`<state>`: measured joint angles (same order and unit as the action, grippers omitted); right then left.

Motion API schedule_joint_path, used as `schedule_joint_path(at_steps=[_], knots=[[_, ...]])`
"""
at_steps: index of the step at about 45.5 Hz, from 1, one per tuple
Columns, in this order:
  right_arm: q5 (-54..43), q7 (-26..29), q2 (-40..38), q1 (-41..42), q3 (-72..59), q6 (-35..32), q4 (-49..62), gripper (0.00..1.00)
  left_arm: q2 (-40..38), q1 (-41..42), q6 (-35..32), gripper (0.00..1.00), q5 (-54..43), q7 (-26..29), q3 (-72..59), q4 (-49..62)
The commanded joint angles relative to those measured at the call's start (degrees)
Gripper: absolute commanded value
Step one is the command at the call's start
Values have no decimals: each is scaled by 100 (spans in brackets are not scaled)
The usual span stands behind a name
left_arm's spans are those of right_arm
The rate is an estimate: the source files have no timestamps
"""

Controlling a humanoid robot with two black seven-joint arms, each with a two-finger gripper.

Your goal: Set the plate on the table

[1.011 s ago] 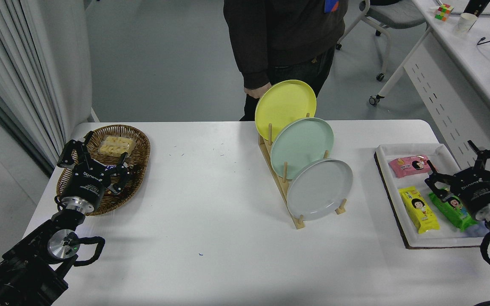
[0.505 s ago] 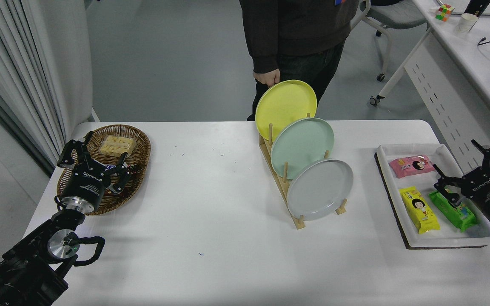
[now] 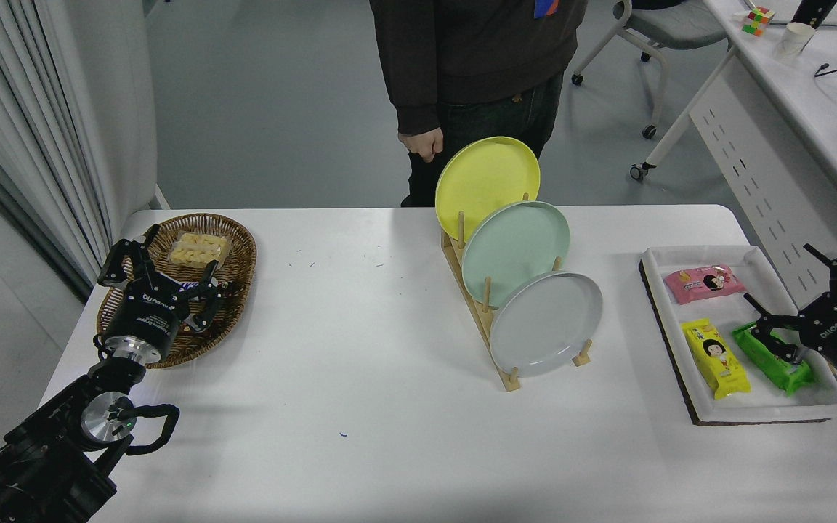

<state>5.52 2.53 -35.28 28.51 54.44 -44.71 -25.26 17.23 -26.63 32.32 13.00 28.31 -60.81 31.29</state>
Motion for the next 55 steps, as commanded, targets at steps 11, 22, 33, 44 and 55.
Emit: schedule_joint_path(at_steps=[11,22,33,44,55], knots=[[846,-148,-927,31,-1532,59,-743,100,0,0,2,98,0,-1,-1,0],[1145,-446,-1156,295,-2341,138,-1007,100,0,0,2,98,0,-1,-1,0],[1627,-850,-1358,559,-3299,209,-1350,100,0,0,2,98,0,-1,-1,0],[1936,-1211,-1605,796,-4046,332,-1886,100,0,0,-7,98,0,-1,-1,0],[1944,-1237,-1824,1016,-4433,367,-2124,100,0,0,2,98,-8,-1,-1,0]])
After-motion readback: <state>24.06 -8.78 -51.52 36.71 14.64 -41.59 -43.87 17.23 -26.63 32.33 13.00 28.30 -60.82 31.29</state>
